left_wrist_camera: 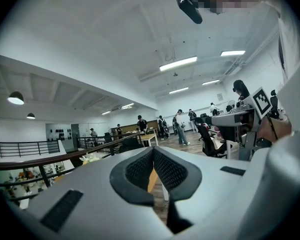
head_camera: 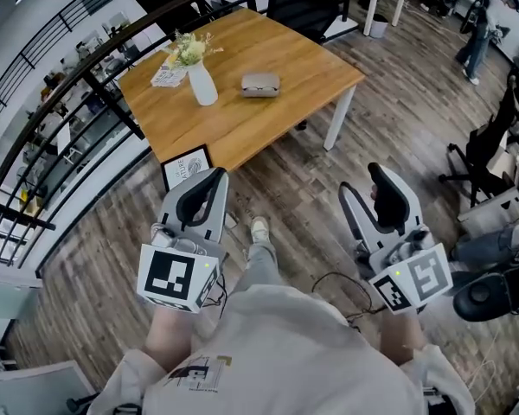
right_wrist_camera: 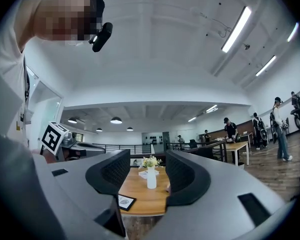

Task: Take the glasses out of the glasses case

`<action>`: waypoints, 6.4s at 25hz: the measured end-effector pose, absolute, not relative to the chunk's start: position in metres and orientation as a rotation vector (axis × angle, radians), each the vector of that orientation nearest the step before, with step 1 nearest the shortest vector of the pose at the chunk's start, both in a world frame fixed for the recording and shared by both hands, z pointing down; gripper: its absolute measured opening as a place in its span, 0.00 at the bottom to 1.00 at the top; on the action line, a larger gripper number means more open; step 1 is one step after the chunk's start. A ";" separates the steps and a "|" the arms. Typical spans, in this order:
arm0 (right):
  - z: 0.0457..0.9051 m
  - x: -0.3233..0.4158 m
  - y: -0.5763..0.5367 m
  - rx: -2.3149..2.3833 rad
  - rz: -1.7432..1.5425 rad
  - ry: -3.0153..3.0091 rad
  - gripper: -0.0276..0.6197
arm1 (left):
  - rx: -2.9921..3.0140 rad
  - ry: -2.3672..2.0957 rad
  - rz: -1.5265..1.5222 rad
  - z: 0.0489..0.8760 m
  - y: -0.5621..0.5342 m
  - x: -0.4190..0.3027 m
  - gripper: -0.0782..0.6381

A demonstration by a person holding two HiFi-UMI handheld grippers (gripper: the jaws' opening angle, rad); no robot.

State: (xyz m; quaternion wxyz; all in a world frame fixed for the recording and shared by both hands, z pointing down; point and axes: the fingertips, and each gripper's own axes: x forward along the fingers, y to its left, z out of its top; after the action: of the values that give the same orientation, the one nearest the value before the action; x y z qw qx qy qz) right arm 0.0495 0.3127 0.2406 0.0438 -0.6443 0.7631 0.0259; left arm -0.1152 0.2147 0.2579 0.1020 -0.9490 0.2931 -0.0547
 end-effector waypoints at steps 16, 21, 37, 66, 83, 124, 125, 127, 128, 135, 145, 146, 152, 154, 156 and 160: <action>0.250 0.068 0.060 -2.015 -0.067 2.405 0.40 | -2.908 0.839 -0.258 0.281 -0.030 -0.088 0.13; 0.255 0.074 -0.032 -2.056 -0.093 2.436 0.40 | -2.947 0.835 -0.275 0.297 -0.119 -0.083 0.13; 0.273 0.079 -0.142 -2.054 -0.156 2.522 0.40 | -2.972 0.829 -0.322 0.316 -0.214 -0.077 0.13; 0.390 0.190 -0.321 -1.400 -0.568 3.106 0.38 | -2.792 1.372 -0.567 0.372 -0.317 0.033 0.13; 0.549 0.162 -0.366 -0.994 -1.035 3.351 0.38 | -2.807 1.537 -0.815 0.472 -0.345 0.042 0.13; 0.717 0.123 -0.314 -0.774 -1.328 3.805 0.15 | -2.949 1.455 -1.153 0.578 -0.304 0.009 0.13; 0.709 0.124 -0.317 -0.792 -1.314 3.792 0.15 | -2.949 1.453 -1.146 0.576 -0.304 0.008 0.13; 0.691 0.127 -0.323 -0.841 -1.261 3.773 0.15 | -2.948 1.453 -1.130 0.571 -0.302 0.007 0.13; 0.682 0.129 -0.327 -0.872 -1.222 3.768 0.15 | -2.946 1.452 -1.121 0.568 -0.302 0.006 0.13; 0.582 0.130 -0.347 -1.070 -1.062 3.499 0.15 | -2.900 1.473 -1.006 0.529 -0.307 -0.011 0.13; 0.408 0.128 -0.347 -1.243 -0.623 3.181 0.15 | -2.758 1.505 -0.738 0.416 -0.322 -0.039 0.13; 0.389 0.127 -0.345 -1.257 -0.560 3.156 0.15 | -2.735 1.501 -0.705 0.402 -0.323 -0.041 0.13; 0.287 0.123 -0.326 -1.283 -0.265 2.981 0.15 | -2.612 1.460 -0.541 0.323 -0.323 -0.053 0.13; 0.256 0.124 -0.315 -1.279 -0.206 2.919 0.15 | -2.589 1.462 -0.487 0.301 -0.320 -0.058 0.13; 0.227 0.125 -0.304 -1.288 -0.140 2.863 0.15 | -2.558 1.462 -0.428 0.278 -0.316 -0.062 0.13; 0.181 0.130 -0.283 -1.314 -0.014 2.757 0.15 | -2.495 1.455 -0.334 0.237 -0.304 -0.071 0.13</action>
State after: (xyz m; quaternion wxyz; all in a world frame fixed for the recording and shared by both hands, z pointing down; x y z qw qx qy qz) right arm 0.1304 -0.2832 0.1807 0.0434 -0.4298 0.9018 -0.0046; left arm -0.0708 -0.3042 0.2373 0.1167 -0.8523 0.4969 -0.1143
